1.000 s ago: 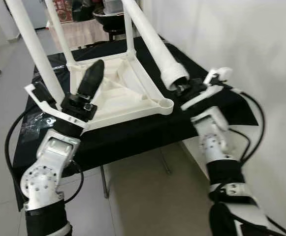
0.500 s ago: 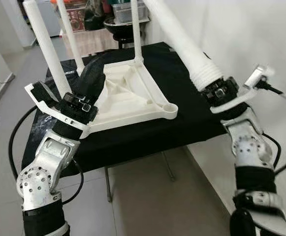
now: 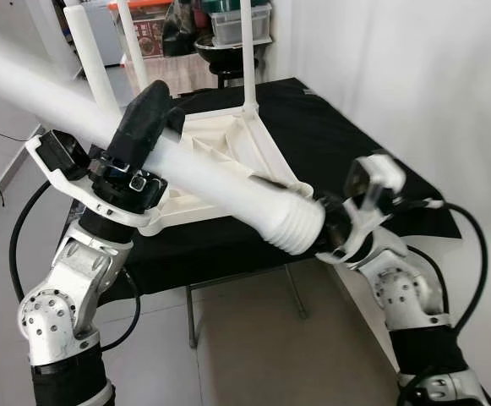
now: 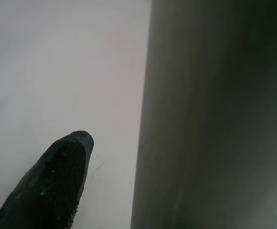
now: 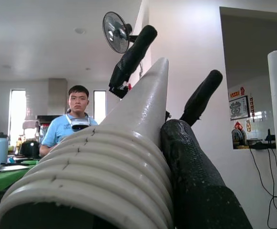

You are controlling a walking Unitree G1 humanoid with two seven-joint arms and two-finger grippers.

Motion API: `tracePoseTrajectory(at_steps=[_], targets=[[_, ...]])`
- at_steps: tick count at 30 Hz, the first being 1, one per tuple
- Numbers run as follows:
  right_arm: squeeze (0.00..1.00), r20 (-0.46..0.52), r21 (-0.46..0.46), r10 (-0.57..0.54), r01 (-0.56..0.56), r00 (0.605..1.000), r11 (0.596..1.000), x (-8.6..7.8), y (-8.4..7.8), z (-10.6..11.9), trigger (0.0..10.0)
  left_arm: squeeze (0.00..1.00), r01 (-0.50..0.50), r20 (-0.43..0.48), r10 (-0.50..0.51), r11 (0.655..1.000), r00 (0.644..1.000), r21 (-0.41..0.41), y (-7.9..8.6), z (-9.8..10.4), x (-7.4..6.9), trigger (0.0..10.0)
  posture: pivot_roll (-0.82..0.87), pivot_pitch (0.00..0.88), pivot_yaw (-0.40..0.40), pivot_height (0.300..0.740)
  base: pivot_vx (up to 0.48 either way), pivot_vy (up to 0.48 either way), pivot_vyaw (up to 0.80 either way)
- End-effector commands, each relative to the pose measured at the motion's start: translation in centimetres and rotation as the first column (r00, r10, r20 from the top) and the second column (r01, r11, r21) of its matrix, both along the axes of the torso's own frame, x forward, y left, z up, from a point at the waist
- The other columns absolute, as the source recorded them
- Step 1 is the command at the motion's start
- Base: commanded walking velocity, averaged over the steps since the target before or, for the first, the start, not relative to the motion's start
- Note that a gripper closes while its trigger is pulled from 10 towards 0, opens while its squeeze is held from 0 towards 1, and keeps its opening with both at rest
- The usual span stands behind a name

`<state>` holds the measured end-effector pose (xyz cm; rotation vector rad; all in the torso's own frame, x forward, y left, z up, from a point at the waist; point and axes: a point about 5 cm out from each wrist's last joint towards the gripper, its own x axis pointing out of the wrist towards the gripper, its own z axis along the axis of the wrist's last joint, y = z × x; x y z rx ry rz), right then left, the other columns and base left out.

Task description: Building children table

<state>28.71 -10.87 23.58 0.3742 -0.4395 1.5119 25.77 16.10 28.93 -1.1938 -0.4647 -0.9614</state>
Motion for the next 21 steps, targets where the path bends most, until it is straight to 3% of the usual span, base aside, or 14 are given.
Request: tracePoseTrajectory(at_steps=[1, 2, 3, 4, 9, 12, 19, 20, 21], targets=[[0.0, -0.002, -0.044, 0.046, -0.046, 0.999, 0.998, -0.3, 0.6, -0.4, 10.0, 0.26, 0.01, 0.015, -0.01, 1.0, 1.0, 0.002, 0.1, 0.3, -0.2, 10.0, -0.07, 0.0, 0.062, 0.74, 0.0, 0.0, 0.0], [0.0, -0.009, -0.047, 0.045, -0.045, 0.999, 0.998, -0.3, 0.6, -0.4, 10.0, 0.0, 0.012, 0.017, -0.012, 1.0, 1.0, 0.001, 0.1, 0.4, -0.3, 10.0, -0.07, 0.0, 0.06, 0.74, 0.0, 0.0, 0.0], [0.0, -0.009, -0.047, 0.045, -0.045, 0.999, 0.998, -0.3, 0.6, -0.4, 10.0, 0.0, 0.012, 0.017, -0.012, 1.0, 1.0, 0.001, 0.1, 0.4, -0.3, 10.0, -0.07, 0.0, 0.06, 0.74, 0.0, 0.0, 0.0], [0.0, -0.013, -0.055, 0.026, -0.027, 1.0, 0.998, -0.1, 0.5, -0.5, 10.0, 0.0, 0.014, 0.025, -0.014, 1.0, 1.0, -0.003, 0.2, 0.4, -0.4, 0.0, -0.07, 0.0, 0.06, 0.74, 0.0, 0.0, 0.0], [0.0, -0.021, -0.074, -0.036, 0.034, 0.999, 0.997, 0.7, -0.1, -0.8, 10.0, 0.0, 0.034, 0.057, -0.033, 0.999, 0.998, -0.017, 0.3, 0.7, -0.9, 0.0, -0.07, 0.0, 0.056, 0.74, 0.0, 0.0, 0.0], [0.0, -0.041, -0.101, -0.121, 0.116, 0.992, 0.988, 1.7, -1.2, -1.5, 10.0, 0.0, 0.045, 0.082, -0.042, 0.998, 0.996, -0.036, 0.6, 1.1, -1.5, 0.0, -0.07, 0.0, 0.056, 0.74, 0.0, 0.0, 0.0], [0.0, -0.037, -0.111, -0.173, 0.168, 0.984, 0.98, 2.1, -1.6, -1.6, 10.0, 0.0, 0.057, 0.117, -0.052, 0.997, 0.992, -0.045, 0.8, 1.5, -2.0, 0.0, -0.07, 0.0, 0.057, 0.74, 0.0, 0.0, 0.0], [0.0, -0.069, -0.127, -0.223, 0.213, 0.972, 0.969, 2.6, -1.6, -1.8, 10.0, 0.0, 0.054, 0.132, -0.048, 0.997, 0.99, -0.048, 1.1, 1.8, -2.2, 0.0, -0.07, 0.0, 0.057, 0.74, 0.0, 0.0, 0.0], [1.0, -0.08, -0.129, -0.257, 0.245, 0.963, 0.961, 2.9, -1.7, -1.7, 10.0, 0.0, 0.046, 0.143, -0.039, 0.998, 0.989, -0.05, 1.3, 2.1, -2.3, 0.0, -0.07, 0.0, 0.058, 0.74, 0.0, 0.0, 0.0]])
